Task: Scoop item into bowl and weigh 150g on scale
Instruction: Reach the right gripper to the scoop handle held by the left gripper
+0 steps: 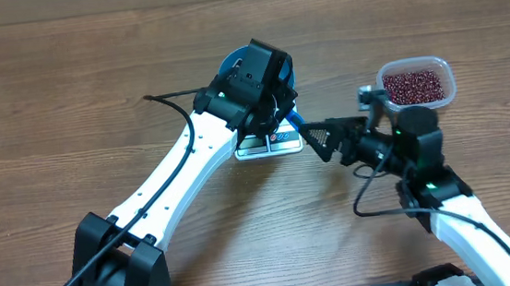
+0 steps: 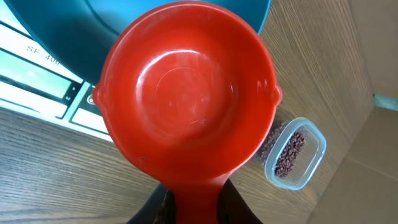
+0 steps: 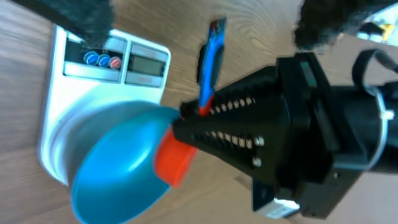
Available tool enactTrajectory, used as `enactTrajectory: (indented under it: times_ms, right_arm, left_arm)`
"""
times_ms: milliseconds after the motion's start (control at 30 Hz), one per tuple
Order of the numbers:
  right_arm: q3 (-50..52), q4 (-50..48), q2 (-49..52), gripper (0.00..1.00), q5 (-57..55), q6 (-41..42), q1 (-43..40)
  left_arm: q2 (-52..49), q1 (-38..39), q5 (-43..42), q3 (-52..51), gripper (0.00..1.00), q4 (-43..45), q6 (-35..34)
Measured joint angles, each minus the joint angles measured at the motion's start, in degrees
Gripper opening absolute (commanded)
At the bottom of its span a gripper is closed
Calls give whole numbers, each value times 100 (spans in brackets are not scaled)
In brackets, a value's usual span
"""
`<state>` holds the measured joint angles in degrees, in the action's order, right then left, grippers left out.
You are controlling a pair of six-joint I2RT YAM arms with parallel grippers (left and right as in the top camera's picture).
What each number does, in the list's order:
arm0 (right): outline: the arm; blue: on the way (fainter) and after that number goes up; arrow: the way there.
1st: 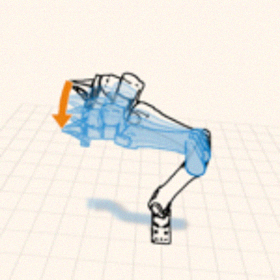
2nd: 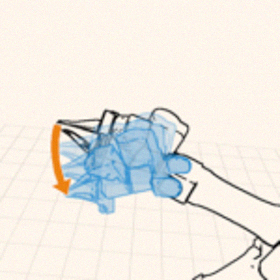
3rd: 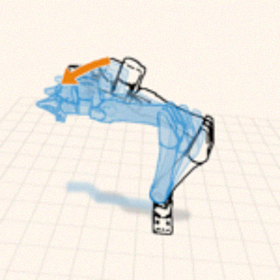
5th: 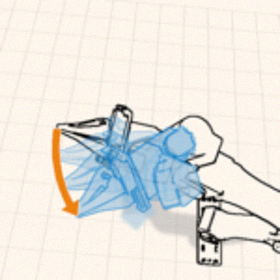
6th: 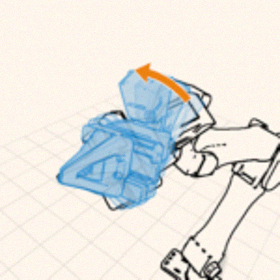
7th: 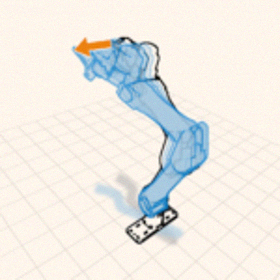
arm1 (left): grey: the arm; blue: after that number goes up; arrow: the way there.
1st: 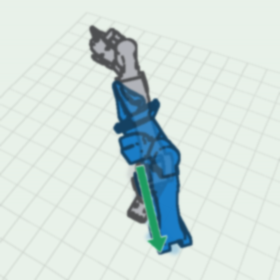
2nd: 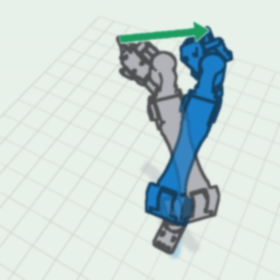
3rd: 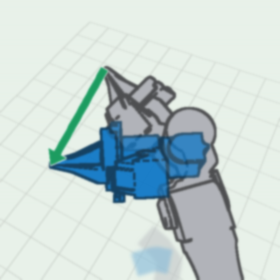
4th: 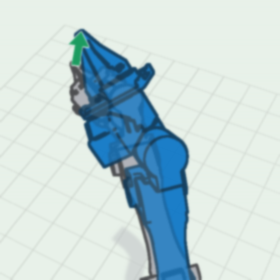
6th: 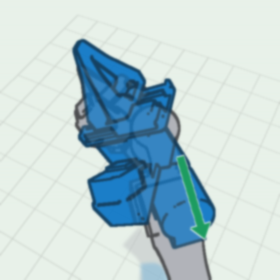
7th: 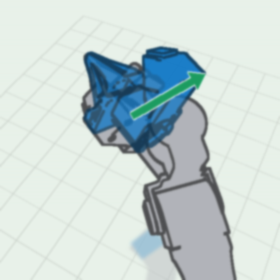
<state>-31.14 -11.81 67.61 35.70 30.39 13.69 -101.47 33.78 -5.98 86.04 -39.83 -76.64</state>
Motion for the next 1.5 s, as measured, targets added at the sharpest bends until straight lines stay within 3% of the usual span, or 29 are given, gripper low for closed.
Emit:
enactTrajectory:
  times_ms: [67,233,600,1033,1500]
  right_arm:
    - [-13,-245,175,73,-50,-9,107]
    - [-26,-621,463,69,-302,-13,363]
    - [-39,-1276,911,46,-581,291,402]
    - [-44,-1471,1047,36,-592,555,404]
    - [-236,-1510,1239,4,-396,708,439]
  left_arm:
    - [0,0,-48,0,4,2,-46]
    - [0,0,-140,0,4,0,-131]
    - [0,0,-247,0,4,2,-254]
    - [0,0,-243,0,4,22,-334]
    - [0,-7,-170,0,4,42,-411]
